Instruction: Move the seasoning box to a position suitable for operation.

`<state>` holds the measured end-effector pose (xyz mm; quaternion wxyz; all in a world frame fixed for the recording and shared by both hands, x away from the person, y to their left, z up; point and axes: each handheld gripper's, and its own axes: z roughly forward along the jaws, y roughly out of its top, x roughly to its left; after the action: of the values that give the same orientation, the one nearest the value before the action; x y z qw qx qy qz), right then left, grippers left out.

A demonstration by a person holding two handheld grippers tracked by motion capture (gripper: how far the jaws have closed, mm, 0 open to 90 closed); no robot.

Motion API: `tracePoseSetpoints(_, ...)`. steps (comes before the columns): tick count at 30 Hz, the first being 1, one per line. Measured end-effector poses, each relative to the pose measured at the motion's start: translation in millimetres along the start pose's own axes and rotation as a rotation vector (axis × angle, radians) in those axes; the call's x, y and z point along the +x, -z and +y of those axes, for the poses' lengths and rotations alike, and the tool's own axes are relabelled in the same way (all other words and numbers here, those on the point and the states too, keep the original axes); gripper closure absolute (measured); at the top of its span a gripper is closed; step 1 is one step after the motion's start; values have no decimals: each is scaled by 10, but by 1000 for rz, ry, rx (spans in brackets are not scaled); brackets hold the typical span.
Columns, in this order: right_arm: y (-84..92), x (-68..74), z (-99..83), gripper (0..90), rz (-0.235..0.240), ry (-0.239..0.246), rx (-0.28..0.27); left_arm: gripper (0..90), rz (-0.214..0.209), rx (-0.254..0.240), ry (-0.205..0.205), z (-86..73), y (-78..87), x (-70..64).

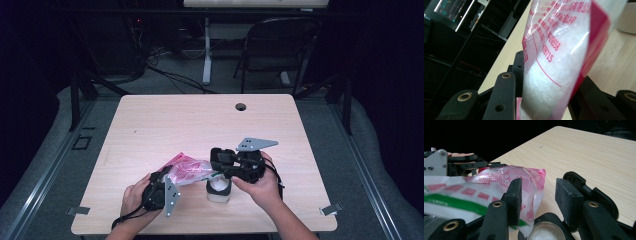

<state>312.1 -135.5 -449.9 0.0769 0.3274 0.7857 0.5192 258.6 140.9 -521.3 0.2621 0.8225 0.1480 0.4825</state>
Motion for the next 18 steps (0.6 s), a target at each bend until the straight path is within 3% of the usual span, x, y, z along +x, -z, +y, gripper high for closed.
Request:
tracePoseSetpoints(5, 54, -2, -9, 561, -23, -4, -19, 694, -12, -3, 62, -53, -17, 6)
tracePoseSetpoints(10, 165, 5, -50, 546, -47, -7, -58, 693, -29, -5, 95, -73, -28, 20)
tracePoseSetpoints(18, 250, -52, -143, 525, -90, -32, -78, 693, -83, -12, 230, -146, -65, 95)
